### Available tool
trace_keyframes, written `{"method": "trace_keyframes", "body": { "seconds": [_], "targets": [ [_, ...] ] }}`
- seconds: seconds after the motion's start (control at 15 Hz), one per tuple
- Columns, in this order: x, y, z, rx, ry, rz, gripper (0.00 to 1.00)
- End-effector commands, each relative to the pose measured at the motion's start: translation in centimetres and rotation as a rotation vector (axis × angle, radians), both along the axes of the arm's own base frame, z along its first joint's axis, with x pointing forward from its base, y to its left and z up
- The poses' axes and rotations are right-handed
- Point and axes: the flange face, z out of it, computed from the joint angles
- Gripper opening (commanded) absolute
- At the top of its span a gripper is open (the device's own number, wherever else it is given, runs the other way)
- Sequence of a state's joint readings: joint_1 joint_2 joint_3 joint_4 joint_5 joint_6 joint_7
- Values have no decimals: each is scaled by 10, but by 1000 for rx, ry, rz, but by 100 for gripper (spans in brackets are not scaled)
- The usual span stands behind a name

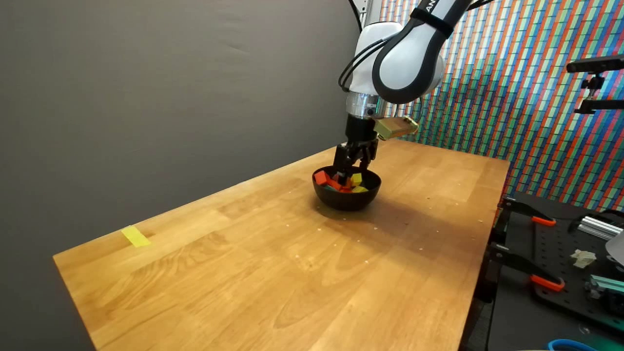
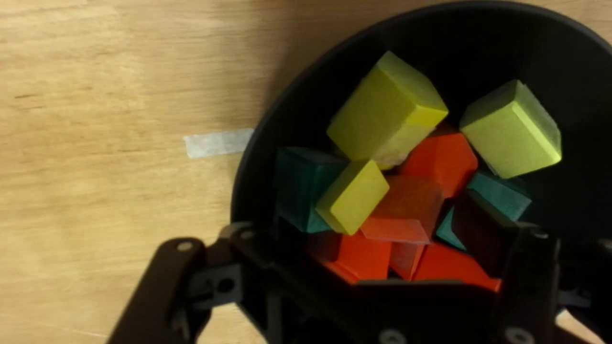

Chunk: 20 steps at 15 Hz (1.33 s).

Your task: Remove all the blocks from the bowl

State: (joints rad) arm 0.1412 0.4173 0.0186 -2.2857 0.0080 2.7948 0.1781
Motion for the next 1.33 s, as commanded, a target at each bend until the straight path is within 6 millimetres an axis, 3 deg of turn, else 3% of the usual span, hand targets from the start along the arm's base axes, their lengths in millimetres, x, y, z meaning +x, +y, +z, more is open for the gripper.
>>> {"method": "trace_keyframes", "body": {
  "seconds": [0.0, 0.13, 0.2, 0.47, 0.6, 0.93, 1.07, 1.27],
  "targets": [
    [0, -1, -3, -25, -11, -13, 63],
    [-3, -3, 0, -30, -18, -22, 45],
    [-3, -4, 1, -31, -23, -29, 42],
    [-6, 0, 14, -29, -31, -46, 42],
    [-10, 2, 33, -25, -37, -41, 42],
    [-30, 12, 106, 2, -100, 1, 42],
    [-40, 35, 127, 17, -137, 53, 42],
    [-57, 96, 131, 41, -150, 183, 42]
  ]
}}
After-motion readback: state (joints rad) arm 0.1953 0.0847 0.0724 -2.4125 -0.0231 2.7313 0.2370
